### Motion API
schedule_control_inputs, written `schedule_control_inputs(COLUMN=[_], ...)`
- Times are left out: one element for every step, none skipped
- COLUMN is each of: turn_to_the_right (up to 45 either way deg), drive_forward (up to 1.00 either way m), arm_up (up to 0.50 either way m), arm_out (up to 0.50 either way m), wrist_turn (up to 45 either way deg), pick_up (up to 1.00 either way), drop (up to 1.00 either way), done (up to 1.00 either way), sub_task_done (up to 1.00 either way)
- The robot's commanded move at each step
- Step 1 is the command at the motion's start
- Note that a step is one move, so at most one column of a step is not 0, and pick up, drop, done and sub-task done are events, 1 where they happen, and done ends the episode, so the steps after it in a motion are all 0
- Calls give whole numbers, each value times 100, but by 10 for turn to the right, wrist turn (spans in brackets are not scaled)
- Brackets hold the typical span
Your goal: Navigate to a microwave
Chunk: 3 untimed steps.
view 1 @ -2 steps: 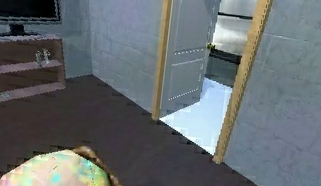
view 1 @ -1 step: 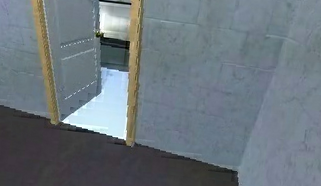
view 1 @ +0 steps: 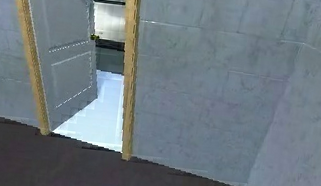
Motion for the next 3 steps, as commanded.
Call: schedule_control_inputs(turn_to_the_right=[120, 0, -300], drive_forward=[0, 45, 0], arm_up=[0, 0, 0], arm_out=[0, 0, 0], wrist_turn=[0, 0, 0], pick_up=[0, 0, 0], drop=[0, 0, 0], done=[0, 0, 0], sub_task_done=[0, 0, 0])
